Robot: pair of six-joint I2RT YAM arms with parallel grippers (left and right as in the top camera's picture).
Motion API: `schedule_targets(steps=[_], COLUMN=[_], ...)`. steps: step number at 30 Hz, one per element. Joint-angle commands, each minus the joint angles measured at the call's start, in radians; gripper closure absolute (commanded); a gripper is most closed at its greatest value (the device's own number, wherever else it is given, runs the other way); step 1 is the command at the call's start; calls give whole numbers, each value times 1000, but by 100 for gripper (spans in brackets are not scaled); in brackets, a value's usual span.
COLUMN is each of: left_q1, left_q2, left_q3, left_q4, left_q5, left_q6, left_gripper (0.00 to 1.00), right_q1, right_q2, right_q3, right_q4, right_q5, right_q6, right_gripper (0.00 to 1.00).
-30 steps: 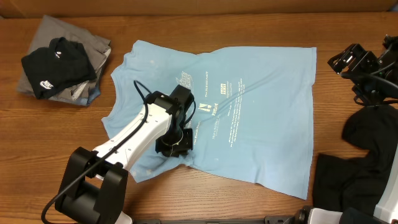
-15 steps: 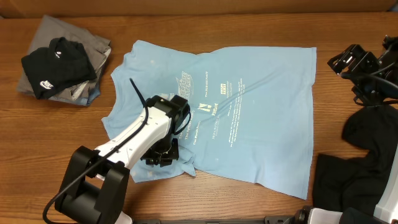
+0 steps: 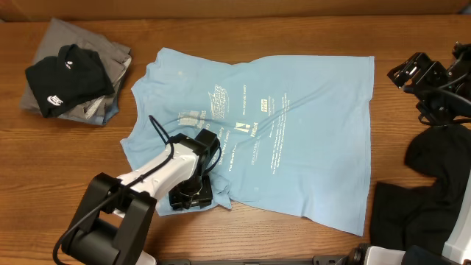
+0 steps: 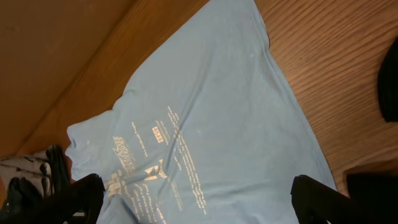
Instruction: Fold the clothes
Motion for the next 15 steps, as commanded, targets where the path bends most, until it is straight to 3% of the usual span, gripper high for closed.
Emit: schedule_targets(steps=[1,2,7,11,15], left_q1=[11,13,19,72,165], left_q2=[13,13,13,13,13], left_q3=[-51,-50,-25,61,164], left_q4=[15,2,-124,-291,-266], left_q5=[10,43,225,61,-47], left_q6=[-31,-31,70,107,114], left_gripper=[91,96,96,96,96], right_q1=[-2,-2,-2,-2,-2], right_q2=[1,1,1,1,1], right_q3=[0,0,0,0,0], right_q4=[3,3,3,6,6], right_q5=[3,3,3,3,3], right_q6=[-4,-4,-4,-3,-3], right_gripper=[0,0,0,0,0])
